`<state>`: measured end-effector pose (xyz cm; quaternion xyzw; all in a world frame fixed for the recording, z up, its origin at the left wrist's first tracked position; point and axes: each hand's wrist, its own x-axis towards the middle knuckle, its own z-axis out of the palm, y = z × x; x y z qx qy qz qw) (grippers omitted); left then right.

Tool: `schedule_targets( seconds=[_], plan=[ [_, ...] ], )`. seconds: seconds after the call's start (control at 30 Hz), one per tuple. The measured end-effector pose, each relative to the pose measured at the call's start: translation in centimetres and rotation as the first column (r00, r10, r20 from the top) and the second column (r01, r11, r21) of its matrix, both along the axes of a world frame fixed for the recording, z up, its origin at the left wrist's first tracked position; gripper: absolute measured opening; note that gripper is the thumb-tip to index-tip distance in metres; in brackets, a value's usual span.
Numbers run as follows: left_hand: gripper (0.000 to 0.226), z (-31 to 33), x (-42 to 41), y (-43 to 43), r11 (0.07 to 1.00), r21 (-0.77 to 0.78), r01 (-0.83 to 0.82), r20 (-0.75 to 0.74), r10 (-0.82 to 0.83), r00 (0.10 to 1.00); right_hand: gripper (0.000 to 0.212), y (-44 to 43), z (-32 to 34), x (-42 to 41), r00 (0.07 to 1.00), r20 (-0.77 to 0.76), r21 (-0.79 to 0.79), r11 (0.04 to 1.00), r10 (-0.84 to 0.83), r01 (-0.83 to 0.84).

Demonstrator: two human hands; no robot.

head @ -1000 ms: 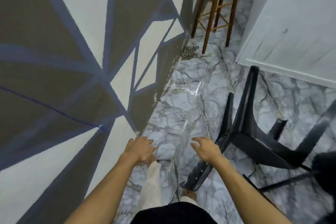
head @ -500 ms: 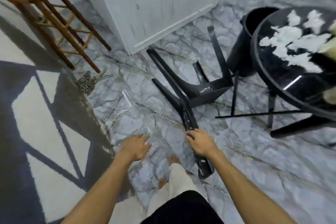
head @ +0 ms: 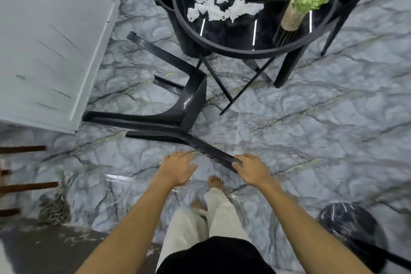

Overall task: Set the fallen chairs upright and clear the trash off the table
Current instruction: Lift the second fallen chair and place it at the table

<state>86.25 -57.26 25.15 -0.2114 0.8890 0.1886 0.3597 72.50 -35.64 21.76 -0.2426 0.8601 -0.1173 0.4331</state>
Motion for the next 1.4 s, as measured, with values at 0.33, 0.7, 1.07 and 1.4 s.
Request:
schedule_targets(
  seconds=[0.33, 0.7, 1.07, 1.4],
  plan=[
    [0.061, -6.6, -7.2, -1.1, 0.932, 0.038, 0.360, 0.024, -0.361, 0.932, 0.049, 3.4, -3.3, 1.7, 0.928, 0.001, 0.043, 0.927, -0.373, 0.372],
    [0.059, -19.7, -10.8, 1.1, 0.902, 0.182, 0.391, -0.127, -0.373, 0.919, 0.054, 3.6, -15.7, 0.3, 0.864, 0.038, -0.072, 0.861, -0.501, 0.503],
    [0.049, -26.7, -9.0, 2.6, 0.930, 0.272, 0.248, -0.219, -0.191, 0.957, 0.041, 6.0, -24.2, 0.9, 0.805, 0.120, -0.127, 0.795, -0.581, 0.593],
    [0.043, -26.9, -9.0, 3.0, 0.951, 0.197, 0.237, -0.299, -0.172, 0.939, 0.043, 6.2, -23.9, 1.1, 0.847, 0.020, -0.161, 0.834, -0.531, 0.527]
  ],
)
